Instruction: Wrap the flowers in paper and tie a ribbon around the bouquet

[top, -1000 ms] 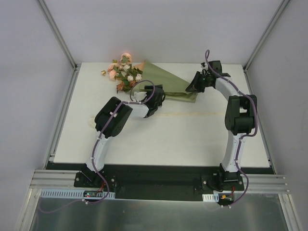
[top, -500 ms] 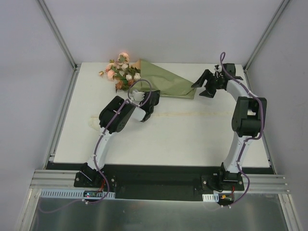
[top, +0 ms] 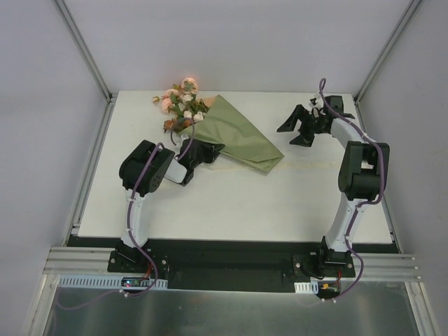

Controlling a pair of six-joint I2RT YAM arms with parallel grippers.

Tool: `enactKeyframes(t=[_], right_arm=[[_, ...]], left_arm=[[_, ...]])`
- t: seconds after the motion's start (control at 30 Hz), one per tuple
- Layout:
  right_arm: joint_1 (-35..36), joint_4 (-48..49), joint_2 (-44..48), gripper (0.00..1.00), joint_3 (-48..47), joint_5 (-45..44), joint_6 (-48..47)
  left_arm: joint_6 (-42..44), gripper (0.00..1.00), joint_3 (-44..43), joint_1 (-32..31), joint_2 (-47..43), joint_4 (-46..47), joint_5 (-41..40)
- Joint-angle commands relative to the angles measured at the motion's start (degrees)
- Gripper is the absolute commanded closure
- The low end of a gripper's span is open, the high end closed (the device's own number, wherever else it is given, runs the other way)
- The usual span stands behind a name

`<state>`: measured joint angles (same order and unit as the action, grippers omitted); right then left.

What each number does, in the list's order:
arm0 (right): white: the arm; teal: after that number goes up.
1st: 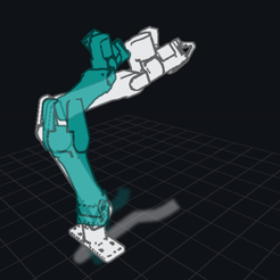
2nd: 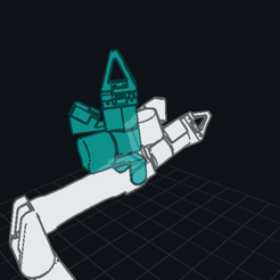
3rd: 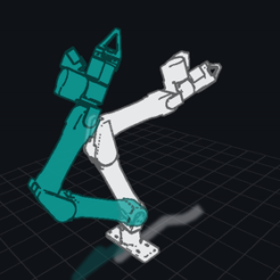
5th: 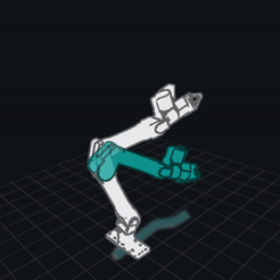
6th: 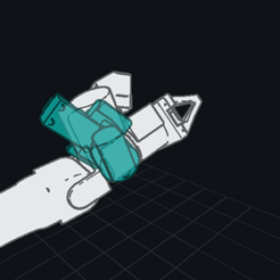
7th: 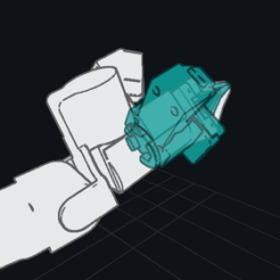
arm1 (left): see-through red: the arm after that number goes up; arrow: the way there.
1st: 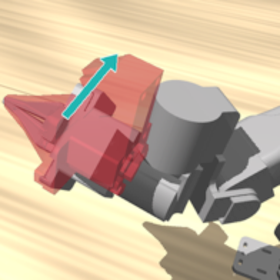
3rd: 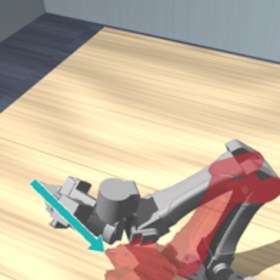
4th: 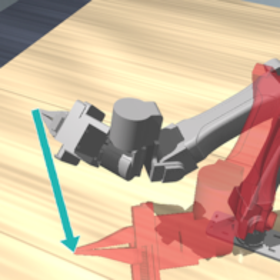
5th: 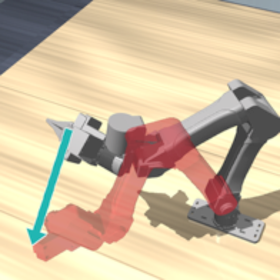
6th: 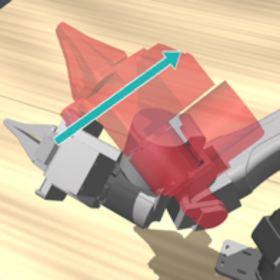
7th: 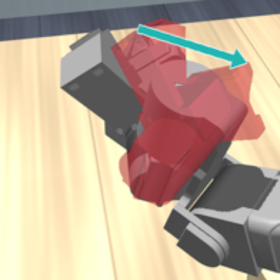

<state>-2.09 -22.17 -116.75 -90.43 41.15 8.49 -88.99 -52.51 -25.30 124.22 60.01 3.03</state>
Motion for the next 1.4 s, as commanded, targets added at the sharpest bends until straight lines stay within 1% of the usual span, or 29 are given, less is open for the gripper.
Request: enactKeyframes(t=[0.0, 0.03, 0.1, 0.17, 0.2, 0.23, 0.27, 0.37, 0.4, 0.5, 0.53, 0.57, 0.67, 0.7, 0.77, 0.8, 0.83, 0.9, 1.03, 1.07, 1.1, 1.13, 1.17, 1.2, 1.23, 1.27, 1.33, 1.37], right_arm=[[0.8, 0.8, 6.8, 0.06, 8.4, -1.0, 1.6], [1.1, 0.8, 8.0, 0.06, 9.7, -2.4, 1.9], [1.1, 0.6, 10.9, 0.08, 12.7, -5.4, 3.1], [1.0, 0.5, 12.4, 0.09, 16.3, -6.3, 5.1], [0.9, 0.5, 14.3, 0.1, 17.5, -7.0, 5.7], [0.8, 0.5, 15.1, 0.1, 19.5, -7.3, 5.9], [0.7, 0.4, 16.2, 0.09, 20.3, -7.7, 5.9], [0.0, 0.1, 19.7, 0.09, 22.6, -8.7, 4.5], [-0.1, -0.8, 20.2, 0.08, 22.9, -8.6, 2.8], [-0.8, -1.1, 21.0, 0.07, 24.3, -7.1, 2.2], [-0.8, -0.8, 21.2, 0.07, 24.9, -6.6, 2.4], [-0.7, -0.4, 21.4, 0.07, 25.6, -6.5, 2.6], [-0.8, 0.0, 22.1, 0.07, 26.8, -7.9, 2.1], [-1.1, -0.1, 22.2, 0.07, 27.3, -8.7, 2.2], [-1.3, -0.1, 22.1, 0.07, 27.5, -9.2, 2.1], [-1.6, -0.1, 21.9, 0.07, 27.3, -9.8, 2.1], [-1.7, -0.1, 21.8, 0.07, 27.2, -9.9, 2.2], [-2.0, -0.1, 21.3, 0.07, 26.8, -10.2, 2.4], [-2.0, -1.3, 21.5, 0.07, 25.9, -13.5, 2.8], [-2.0, -2.7, 21.5, 0.07, 25.6, -14.9, 2.9], [-2.0, -3.7, 21.5, 0.07, 25.3, -18.1, 3.1], [-2.0, -5.2, 21.6, 0.07, 24.2, -20.7, 3.5], [-2.1, -8.6, 21.7, 0.07, 23.6, -23.6, 3.8], [-2.3, -10.2, 21.7, 0.06, 23.0, -29.6, 4.7], [-2.4, -11.5, 22.2, 0.06, 22.6, -32.6, 5.0], [-2.7, -13.7, 22.5, 0.05, 22.1, -38.8, 5.5], [-3.8, -14.7, 24.0, 0.03, 22.0, -43.9, 5.8], [-5.4, -15.3, 24.4, 0.02, 21.8, -48.1, 5.5]], left_arm=[[1.5, 1.0, 2.9, 1.2, -5.8, 9.2, 17.0], [2.2, 1.0, 3.3, 1.6, -6.4, 9.6, 19.9], [2.4, 1.0, 3.7, 2.2, -7.2, 9.9, 22.5], [3.4, 1.0, 3.6, 3.1, -8.0, 9.9, 26.9], [4.3, 1.0, 2.3, 3.3, -8.1, 9.1, 29.5], [5.9, 1.0, 1.6, 3.5, -8.3, 4.5, 32.0], [6.9, 1.0, 1.3, 3.6, -8.5, 4.2, 36.3], [10.2, 1.0, 1.4, 3.7, -8.5, 2.2, 42.6], [11.0, 1.0, 1.8, 3.7, -8.5, 2.3, 43.9], [15.4, 1.0, 1.5, 3.7, -8.0, -1.6, 47.1], [18.2, 1.0, 1.1, 3.7, -7.9, -3.4, 47.4], [19.9, 1.0, 0.5, 3.7, -7.9, -7.1, 48.0], [27.0, 1.0, -3.1, 3.7, -8.0, -14.2, 49.9], [28.4, 1.0, -4.0, 3.8, -8.2, -18.1, 49.4], [31.2, 1.0, -4.6, 4.1, -8.1, -20.3, 49.4], [32.6, 1.0, -6.5, 4.2, -7.9, -24.9, 49.4], [35.5, 1.0, -7.4, 4.2, -7.4, -27.1, 49.0], [36.8, 1.0, -9.4, 4.2, -6.8, -30.3, 48.9], [35.7, 1.0, -10.6, 4.3, -4.9, -31.2, 48.8], [35.6, 0.96, -10.2, 4.3, -5.0, -31.2, 48.5], [35.6, 0.92, -10.0, 4.3, -5.2, -31.2, 48.0], [35.6, 0.86, -9.7, 4.3, -6.0, -31.8, 47.5], [36.0, 0.72, -9.6, 4.3, -6.4, -32.8, 46.5], [37.7, 0.67, -9.7, 4.4, -7.0, -34.5, 45.9], [38.9, 0.62, -9.8, 4.4, -8.4, -37.9, 45.4], [40.0, 0.59, -10.1, 4.4, -9.2, -39.7, 44.6], [43.2, 0.57, -10.4, 4.6, -11.9, -42.8, 44.0], [44.4, 0.53, -11.5, 4.6, -12.8, -47.5, 43.7]])
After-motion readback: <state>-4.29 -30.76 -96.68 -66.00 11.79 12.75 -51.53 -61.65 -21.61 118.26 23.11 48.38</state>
